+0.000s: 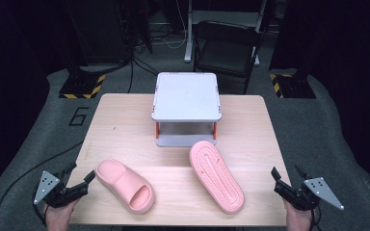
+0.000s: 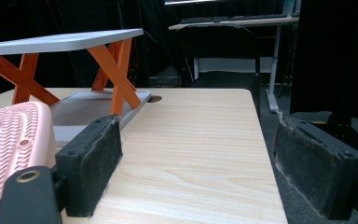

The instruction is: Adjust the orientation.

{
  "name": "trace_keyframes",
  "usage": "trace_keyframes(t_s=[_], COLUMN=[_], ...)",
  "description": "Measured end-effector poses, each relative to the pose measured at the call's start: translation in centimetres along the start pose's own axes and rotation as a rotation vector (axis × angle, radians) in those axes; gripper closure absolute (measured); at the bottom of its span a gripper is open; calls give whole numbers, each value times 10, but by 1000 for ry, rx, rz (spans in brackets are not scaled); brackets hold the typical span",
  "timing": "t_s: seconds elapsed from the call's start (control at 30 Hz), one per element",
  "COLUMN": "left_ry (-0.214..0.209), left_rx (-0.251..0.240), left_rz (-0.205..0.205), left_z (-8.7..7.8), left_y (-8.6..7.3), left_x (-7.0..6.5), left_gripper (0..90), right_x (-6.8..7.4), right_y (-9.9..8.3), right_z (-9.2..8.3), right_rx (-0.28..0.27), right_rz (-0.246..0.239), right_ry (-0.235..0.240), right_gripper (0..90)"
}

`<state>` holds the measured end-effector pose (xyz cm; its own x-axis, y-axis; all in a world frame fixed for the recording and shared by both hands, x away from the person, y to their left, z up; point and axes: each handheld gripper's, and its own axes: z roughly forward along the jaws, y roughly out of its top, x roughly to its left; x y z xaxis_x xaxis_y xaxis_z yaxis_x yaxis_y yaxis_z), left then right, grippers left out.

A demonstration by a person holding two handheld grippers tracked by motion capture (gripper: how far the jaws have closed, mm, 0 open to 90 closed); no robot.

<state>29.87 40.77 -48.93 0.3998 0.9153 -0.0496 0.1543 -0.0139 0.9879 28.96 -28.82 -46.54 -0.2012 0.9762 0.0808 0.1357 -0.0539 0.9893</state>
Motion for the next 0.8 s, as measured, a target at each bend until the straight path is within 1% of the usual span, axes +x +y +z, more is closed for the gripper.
trace_keyframes(t_s=[0.07,0.2,0.33,0.37,0.43,0.6,0.67,0.8], left_ry=[-5,-12,-24,-29,-38,-78,-98,-119], left_rx=[3,4,1,-10,-16,4,14,22], left_rz=[6,6,-9,-21,-32,-31,-15,-7], left_z=[1,2,1,1,0,-2,-2,-5], left_y=[0,0,0,0,0,-3,-2,-3], left_x=[-1,-3,-4,-4,-7,-17,-22,-30], left_gripper=[163,165,165,165,165,165,165,165], right_x=[0,-1,-1,-1,-1,1,3,7], right_y=[0,0,1,1,1,2,3,5], right_z=[0,-1,-2,-2,-2,4,8,16], right_rx=[-1,-4,-8,-8,-10,-16,-17,-23], right_rz=[-2,1,4,5,9,13,13,10], right_ry=[-2,-9,-17,-18,-19,-19,-13,-8], right_gripper=[153,153,153,153,153,153,152,153])
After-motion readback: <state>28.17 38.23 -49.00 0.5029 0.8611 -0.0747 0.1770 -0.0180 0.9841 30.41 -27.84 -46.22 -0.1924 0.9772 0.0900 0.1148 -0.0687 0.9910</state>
